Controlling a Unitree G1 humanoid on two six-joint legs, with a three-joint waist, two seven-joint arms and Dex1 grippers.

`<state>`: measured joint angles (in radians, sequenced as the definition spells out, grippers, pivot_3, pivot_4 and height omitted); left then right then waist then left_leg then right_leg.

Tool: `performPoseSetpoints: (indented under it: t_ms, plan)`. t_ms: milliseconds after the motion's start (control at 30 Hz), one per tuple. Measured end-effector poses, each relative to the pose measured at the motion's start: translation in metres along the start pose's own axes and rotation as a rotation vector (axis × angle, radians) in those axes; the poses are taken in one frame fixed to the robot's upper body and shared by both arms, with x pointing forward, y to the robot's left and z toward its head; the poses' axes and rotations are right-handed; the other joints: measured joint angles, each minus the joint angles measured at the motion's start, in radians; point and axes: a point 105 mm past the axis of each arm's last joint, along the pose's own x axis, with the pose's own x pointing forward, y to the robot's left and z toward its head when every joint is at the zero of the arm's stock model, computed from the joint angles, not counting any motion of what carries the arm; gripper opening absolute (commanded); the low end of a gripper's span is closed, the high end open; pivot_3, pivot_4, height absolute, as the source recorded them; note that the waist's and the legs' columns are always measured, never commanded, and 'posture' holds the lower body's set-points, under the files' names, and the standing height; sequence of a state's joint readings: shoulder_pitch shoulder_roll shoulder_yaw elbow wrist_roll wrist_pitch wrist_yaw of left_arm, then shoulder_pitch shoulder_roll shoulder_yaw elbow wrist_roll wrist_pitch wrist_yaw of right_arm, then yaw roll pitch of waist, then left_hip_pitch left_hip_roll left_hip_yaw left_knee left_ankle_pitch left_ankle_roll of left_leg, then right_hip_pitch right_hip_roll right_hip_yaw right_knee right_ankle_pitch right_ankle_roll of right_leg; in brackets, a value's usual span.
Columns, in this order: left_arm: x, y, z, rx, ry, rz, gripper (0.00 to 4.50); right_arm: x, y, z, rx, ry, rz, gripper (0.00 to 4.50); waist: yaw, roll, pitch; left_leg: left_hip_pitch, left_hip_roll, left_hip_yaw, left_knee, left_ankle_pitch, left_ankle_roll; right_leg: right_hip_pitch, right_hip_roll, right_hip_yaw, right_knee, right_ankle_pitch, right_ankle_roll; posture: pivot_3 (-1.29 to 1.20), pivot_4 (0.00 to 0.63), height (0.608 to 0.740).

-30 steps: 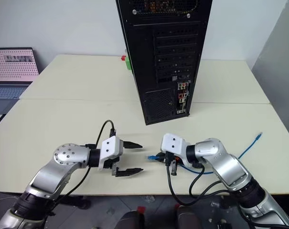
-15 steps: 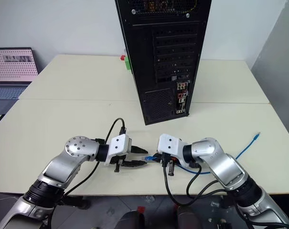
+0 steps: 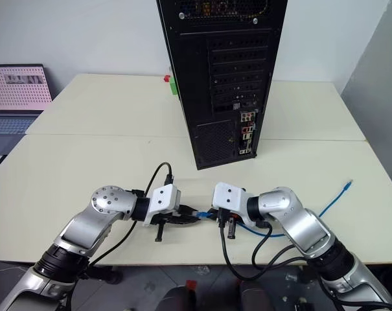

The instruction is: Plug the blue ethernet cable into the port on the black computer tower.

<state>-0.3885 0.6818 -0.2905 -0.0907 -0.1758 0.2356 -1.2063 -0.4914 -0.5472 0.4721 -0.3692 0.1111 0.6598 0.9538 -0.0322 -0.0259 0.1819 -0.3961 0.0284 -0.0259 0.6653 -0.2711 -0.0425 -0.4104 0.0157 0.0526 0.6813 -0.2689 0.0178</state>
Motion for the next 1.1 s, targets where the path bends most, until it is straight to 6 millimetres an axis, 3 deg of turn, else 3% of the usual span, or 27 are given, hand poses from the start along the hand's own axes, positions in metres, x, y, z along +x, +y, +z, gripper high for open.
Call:
performPoseSetpoints:
  t_ms: [100, 167, 300, 433, 933, 967, 1100]
  plan:
    - [0.001, -0.002, -0.001, -0.012, -0.002, 0.003, 0.17, 0.001, 0.0, -0.001, 0.0, 0.004, 0.001, 0.02, 0.0, 0.0, 0.0, 0.0, 0.0, 0.0, 0.0, 0.0, 0.0, 0.0, 0.0, 0.0, 0.0, 0.0, 0.0, 0.0, 0.15, 0.74]
    - [0.001, -0.002, -0.001, -0.018, -0.003, 0.01, 0.87, 0.0, 0.0, -0.001, -0.004, 0.006, -0.001, 0.02, 0.0, 0.0, 0.0, 0.0, 0.0, -0.001, 0.0, 0.0, 0.0, 0.0, 0.0, -0.001, 0.0, 0.0, 0.0, 0.0, 0.15, 0.74]
    - [0.0, 0.0, 0.002, -0.019, -0.026, 0.029, 1.56, 0.0, -0.001, -0.001, -0.011, 0.005, -0.003, 0.02, 0.0, 0.0, 0.0, 0.0, 0.0, -0.001, 0.0, 0.0, 0.0, 0.0, 0.0, -0.002, 0.0, 0.0, 0.0, 0.0, 0.15, 0.74]
    - [0.0, 0.003, 0.009, 0.014, -0.061, 0.051, 2.6, -0.003, -0.002, -0.002, -0.018, 0.015, -0.008, 0.02, 0.001, 0.0, 0.0, -0.001, 0.0, -0.002, 0.0, 0.0, 0.0, 0.0, -0.001, -0.003, 0.0, 0.0, 0.0, 0.0, 0.15, 0.74]
    - [0.002, 0.005, 0.014, 0.08, -0.068, 0.05, 2.6, -0.007, -0.007, -0.002, -0.027, 0.023, -0.025, 0.02, 0.001, 0.0, 0.0, -0.001, 0.0, -0.003, 0.0, 0.0, 0.0, 0.0, -0.001, -0.004, 0.0, 0.0, 0.0, 0.0, 0.15, 0.74]
    - [0.002, 0.005, 0.014, 0.082, -0.068, 0.051, 2.24, -0.007, -0.007, -0.002, -0.027, 0.023, -0.026, 0.02, 0.001, 0.0, 0.0, -0.001, 0.0, -0.003, 0.0, 0.0, 0.0, 0.0, -0.001, -0.004, 0.0, 0.0, 0.0, 0.0, 0.15, 0.74]
    - [0.003, 0.007, 0.014, 0.084, -0.073, 0.055, 1.5, -0.007, -0.007, -0.002, -0.027, 0.022, -0.027, 0.02, 0.001, 0.0, 0.0, -0.001, 0.0, -0.003, 0.0, 0.0, 0.0, 0.0, -0.001, -0.004, 0.0, 0.0, 0.0, 0.0, 0.15, 0.74]
